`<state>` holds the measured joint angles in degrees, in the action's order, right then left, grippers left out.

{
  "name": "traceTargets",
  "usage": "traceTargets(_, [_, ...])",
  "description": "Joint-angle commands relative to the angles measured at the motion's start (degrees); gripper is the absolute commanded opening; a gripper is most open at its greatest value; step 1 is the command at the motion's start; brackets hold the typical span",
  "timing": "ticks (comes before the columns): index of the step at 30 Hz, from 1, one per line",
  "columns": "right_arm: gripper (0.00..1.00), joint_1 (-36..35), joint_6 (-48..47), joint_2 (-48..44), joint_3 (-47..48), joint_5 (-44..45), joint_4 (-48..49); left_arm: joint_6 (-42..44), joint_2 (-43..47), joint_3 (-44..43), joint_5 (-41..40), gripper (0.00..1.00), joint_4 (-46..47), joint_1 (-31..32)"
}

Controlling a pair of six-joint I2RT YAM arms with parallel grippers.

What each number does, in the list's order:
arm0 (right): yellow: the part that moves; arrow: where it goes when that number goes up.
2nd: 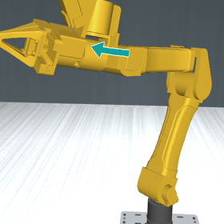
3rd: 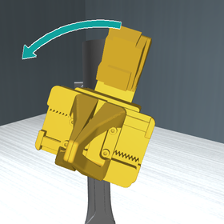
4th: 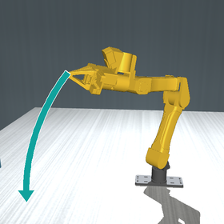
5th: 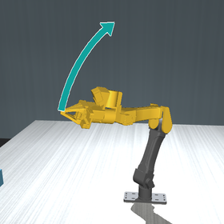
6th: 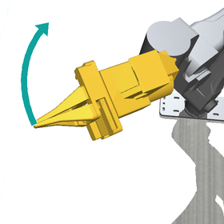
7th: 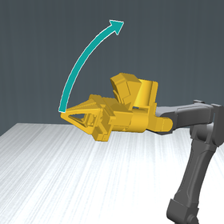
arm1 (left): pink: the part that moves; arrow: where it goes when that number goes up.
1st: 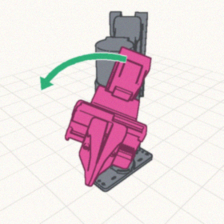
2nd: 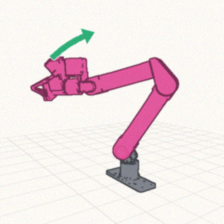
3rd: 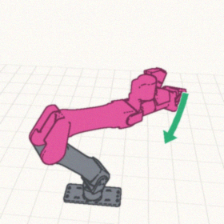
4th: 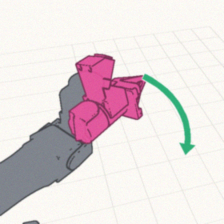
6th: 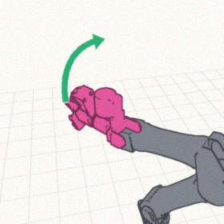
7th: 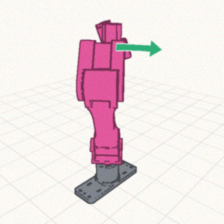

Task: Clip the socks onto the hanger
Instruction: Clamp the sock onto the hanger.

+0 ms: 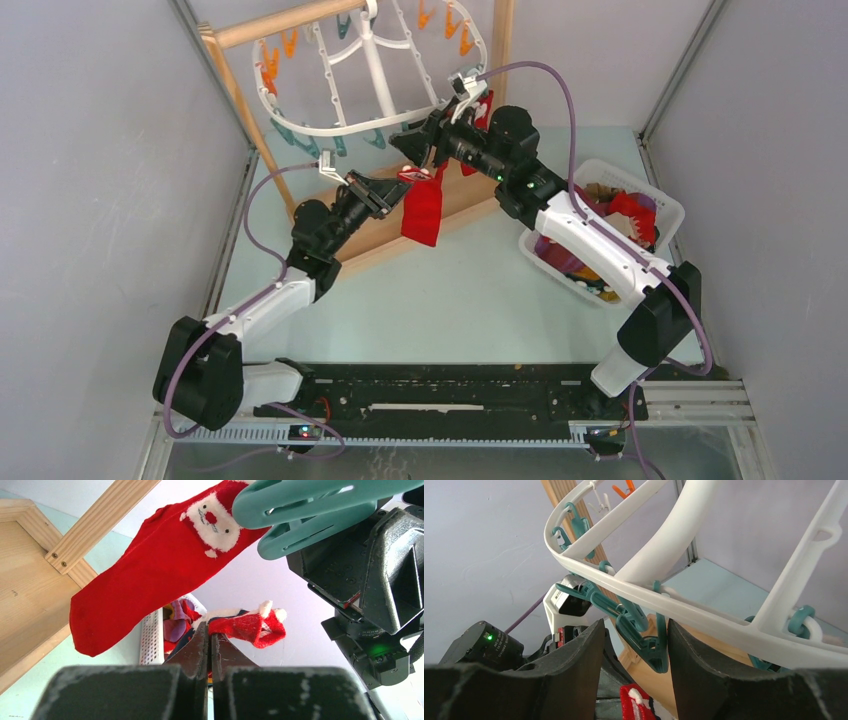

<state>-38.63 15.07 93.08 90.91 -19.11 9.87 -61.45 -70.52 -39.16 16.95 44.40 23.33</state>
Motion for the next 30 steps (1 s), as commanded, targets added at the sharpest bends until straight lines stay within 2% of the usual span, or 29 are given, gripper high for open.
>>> traceTargets(1, [0.56,0.14,-0.75,-0.45,2.45,1.10,0.95,1.25,-0.14,-4.34,0.81,0.00,1.21,-0.48])
traceTargets(8, [0.45,0.05,-0.74,-0.18,1.90,3.11,1.99,1.25,-0.30,-4.51,0.81,0.00,1.21,-0.47])
traceTargets(13, [0.54,0.07,-0.50,0.34,2.34,1.54,1.38,1.61,0.18,-3.93,0.88,0.00,0.73,-0.60])
traceTargets(21, [0.61,-0.79,-2.56,0.22,1.28,2.54,1.54,6.63,3.39,-1.23,-0.70,0.00,-3.61,-0.90])
traceTargets(25, [0.67,-1.32,-4.85,-0.03,0.06,3.71,3.32,8.72,4.69,-0.13,-1.37,0.00,-4.53,-0.83])
traceTargets(30, [0.68,-1.87,-7.08,0.17,-0.56,4.65,4.15,9.16,4.87,0.11,-1.34,0.00,-4.50,-0.85])
